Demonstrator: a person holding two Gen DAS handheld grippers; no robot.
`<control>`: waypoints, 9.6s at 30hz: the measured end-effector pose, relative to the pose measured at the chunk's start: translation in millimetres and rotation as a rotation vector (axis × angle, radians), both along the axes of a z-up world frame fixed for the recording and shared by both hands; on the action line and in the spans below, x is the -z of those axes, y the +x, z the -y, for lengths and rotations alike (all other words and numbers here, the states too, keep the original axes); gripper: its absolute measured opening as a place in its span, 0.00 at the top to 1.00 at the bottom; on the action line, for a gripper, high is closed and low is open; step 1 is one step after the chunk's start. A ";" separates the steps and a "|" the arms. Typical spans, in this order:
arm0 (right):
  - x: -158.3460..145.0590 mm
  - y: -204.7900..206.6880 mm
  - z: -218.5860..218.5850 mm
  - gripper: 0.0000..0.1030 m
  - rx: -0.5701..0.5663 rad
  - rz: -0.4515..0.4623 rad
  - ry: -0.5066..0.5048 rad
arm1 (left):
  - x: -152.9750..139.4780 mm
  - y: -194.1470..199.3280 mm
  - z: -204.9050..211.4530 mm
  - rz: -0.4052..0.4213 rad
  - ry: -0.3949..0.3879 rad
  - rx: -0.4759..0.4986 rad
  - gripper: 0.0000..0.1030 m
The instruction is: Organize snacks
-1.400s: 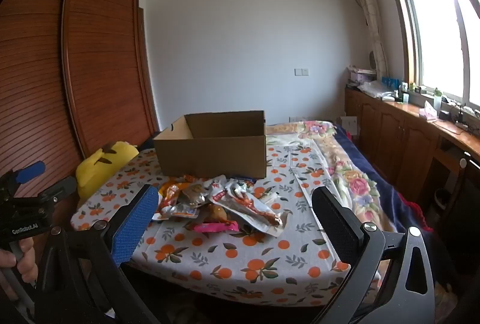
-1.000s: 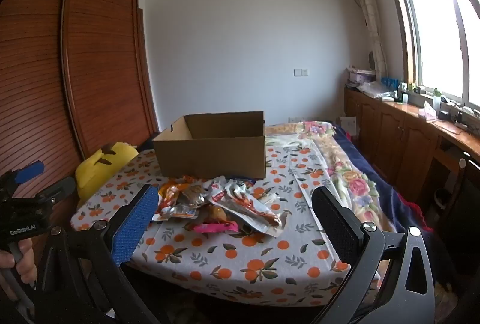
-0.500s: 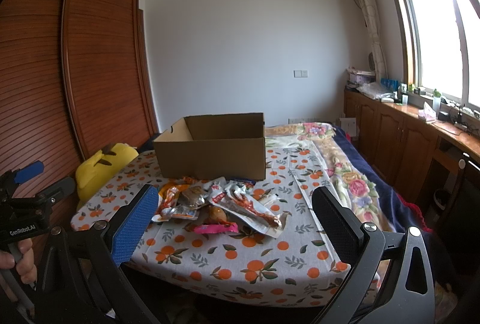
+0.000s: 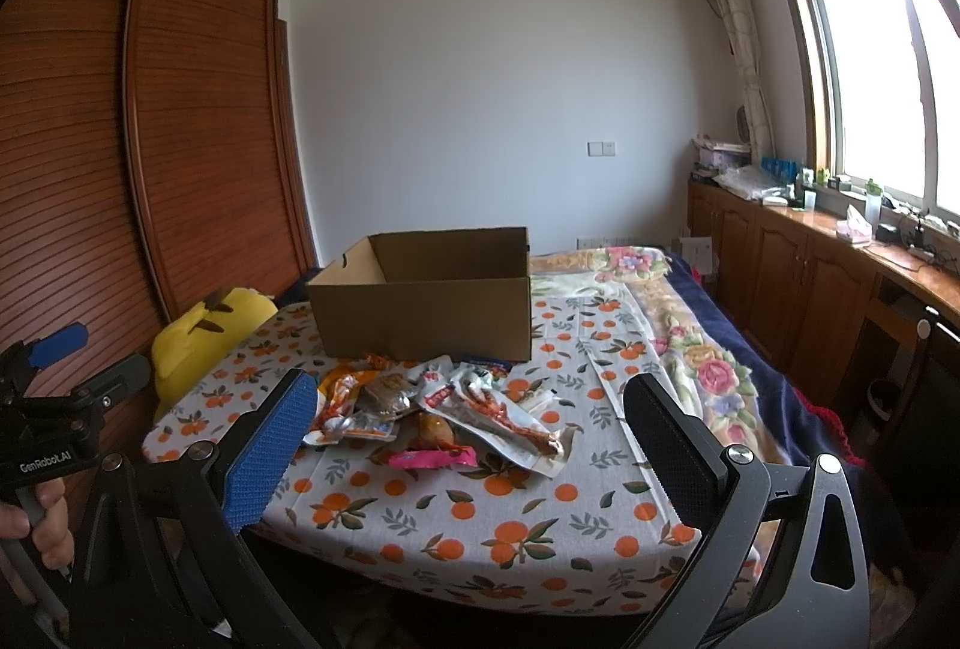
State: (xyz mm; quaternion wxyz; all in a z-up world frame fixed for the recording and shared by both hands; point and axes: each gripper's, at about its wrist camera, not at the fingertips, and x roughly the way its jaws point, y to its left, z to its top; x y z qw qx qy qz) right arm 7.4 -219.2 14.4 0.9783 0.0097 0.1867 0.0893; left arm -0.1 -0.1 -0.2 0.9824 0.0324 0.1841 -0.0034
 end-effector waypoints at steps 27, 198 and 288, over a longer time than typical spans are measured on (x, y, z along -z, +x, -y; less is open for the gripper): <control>0.6 0.4 1.0 0.00 -0.002 0.000 0.002 | -3.8 0.8 3.5 0.002 -0.001 0.001 0.00; 177.8 236.3 -5.5 0.20 -0.250 -0.492 -0.191 | 134.2 212.4 -74.9 -0.564 -0.185 0.077 0.52; 65.4 411.5 -76.9 0.51 -0.344 -0.299 -0.222 | 42.1 413.7 -25.9 -0.348 -0.115 0.240 0.80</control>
